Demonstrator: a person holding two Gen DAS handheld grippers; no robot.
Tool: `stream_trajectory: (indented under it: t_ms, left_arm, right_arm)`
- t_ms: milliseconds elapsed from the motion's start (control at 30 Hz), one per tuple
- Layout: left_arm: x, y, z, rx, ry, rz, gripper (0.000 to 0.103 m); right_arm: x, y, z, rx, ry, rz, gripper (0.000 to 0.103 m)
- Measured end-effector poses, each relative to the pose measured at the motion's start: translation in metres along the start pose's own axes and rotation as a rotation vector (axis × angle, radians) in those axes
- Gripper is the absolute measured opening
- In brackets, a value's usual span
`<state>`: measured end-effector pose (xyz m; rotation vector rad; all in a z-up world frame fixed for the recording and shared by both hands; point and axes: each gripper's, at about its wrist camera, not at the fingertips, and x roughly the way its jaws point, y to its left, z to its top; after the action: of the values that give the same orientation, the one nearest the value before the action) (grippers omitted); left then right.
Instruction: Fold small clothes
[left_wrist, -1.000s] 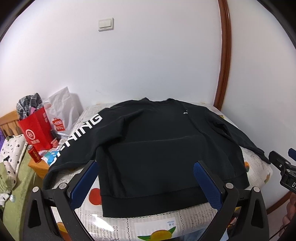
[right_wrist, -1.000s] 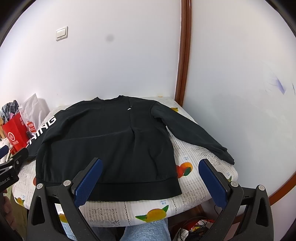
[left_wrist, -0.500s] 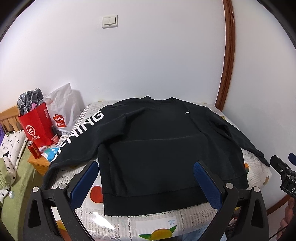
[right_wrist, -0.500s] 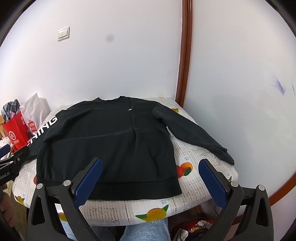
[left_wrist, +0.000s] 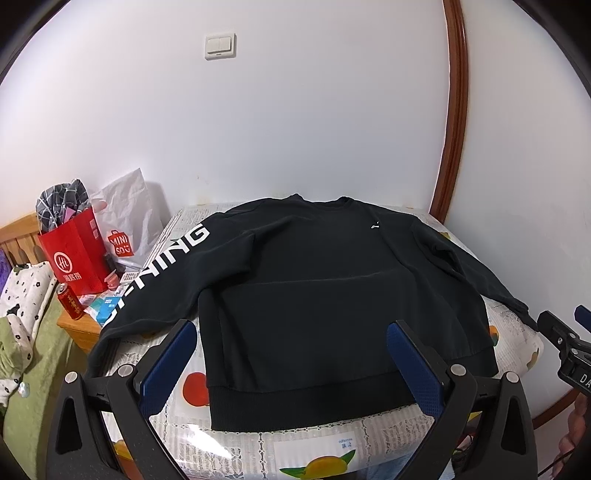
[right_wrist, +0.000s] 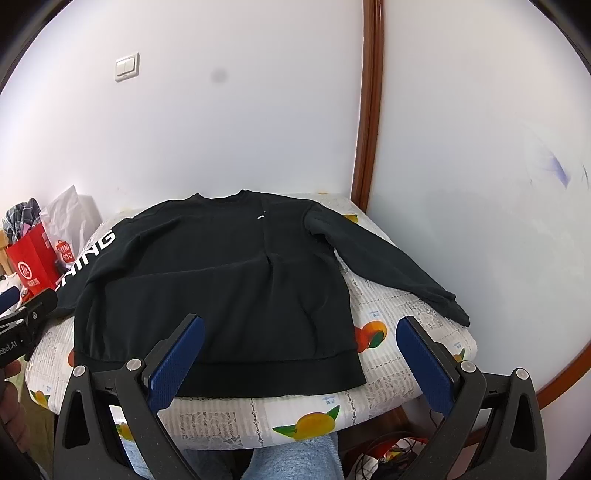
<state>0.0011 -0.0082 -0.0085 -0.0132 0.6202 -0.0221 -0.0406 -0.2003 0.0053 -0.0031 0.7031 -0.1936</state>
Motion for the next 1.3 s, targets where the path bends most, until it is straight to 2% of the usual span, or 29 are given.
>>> stream_trajectory:
  t_ms: [1100, 1300]
  left_arm:
    - [-0.003, 0.014, 0.004, -0.026, -0.021, -0.006, 0.103]
    - [0.017, 0.036, 0.008, -0.096, 0.002, -0.059, 0.103]
  right_arm:
    - [0.008, 0.007, 0.002, 0.006, 0.006, 0.001, 0.102]
    - [0.021, 0.012, 0.008, -0.004, 0.018, 0.01, 0.103]
